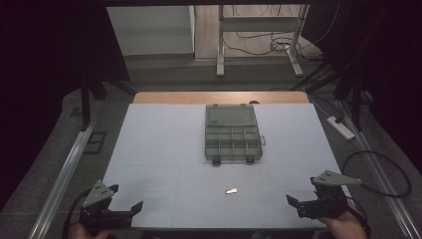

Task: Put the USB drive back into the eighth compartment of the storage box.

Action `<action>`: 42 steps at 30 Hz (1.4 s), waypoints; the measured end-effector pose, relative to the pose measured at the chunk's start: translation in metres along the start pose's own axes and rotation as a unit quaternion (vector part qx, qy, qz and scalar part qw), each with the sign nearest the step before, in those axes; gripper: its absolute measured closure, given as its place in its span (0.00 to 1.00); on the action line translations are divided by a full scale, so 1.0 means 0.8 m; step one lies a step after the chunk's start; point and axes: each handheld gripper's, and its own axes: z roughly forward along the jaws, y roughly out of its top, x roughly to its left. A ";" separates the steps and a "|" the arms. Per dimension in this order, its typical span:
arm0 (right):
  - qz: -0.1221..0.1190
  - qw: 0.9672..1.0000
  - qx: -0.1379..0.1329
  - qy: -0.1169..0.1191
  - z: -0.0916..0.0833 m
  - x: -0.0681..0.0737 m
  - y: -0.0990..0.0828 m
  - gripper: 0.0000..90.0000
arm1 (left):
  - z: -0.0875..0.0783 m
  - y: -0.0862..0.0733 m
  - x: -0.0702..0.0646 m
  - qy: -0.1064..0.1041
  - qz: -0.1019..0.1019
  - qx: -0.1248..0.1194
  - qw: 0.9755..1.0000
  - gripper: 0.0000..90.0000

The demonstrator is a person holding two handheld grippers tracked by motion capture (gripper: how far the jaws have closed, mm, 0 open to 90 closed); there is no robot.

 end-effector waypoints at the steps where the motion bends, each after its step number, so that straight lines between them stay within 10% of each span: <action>1: 0.001 1.000 -0.001 0.000 0.000 0.000 0.000 0.00 | 0.000 0.000 0.000 0.000 0.000 0.000 1.000 0.03; 28: -0.017 0.995 0.004 0.095 0.022 0.012 0.021 0.00 | -0.001 -0.001 0.003 -0.008 -0.007 -0.003 1.000 0.03; 42: -0.025 0.996 0.007 0.089 0.040 0.022 0.036 0.00 | 0.000 -0.001 0.003 -0.008 -0.009 -0.001 1.000 0.02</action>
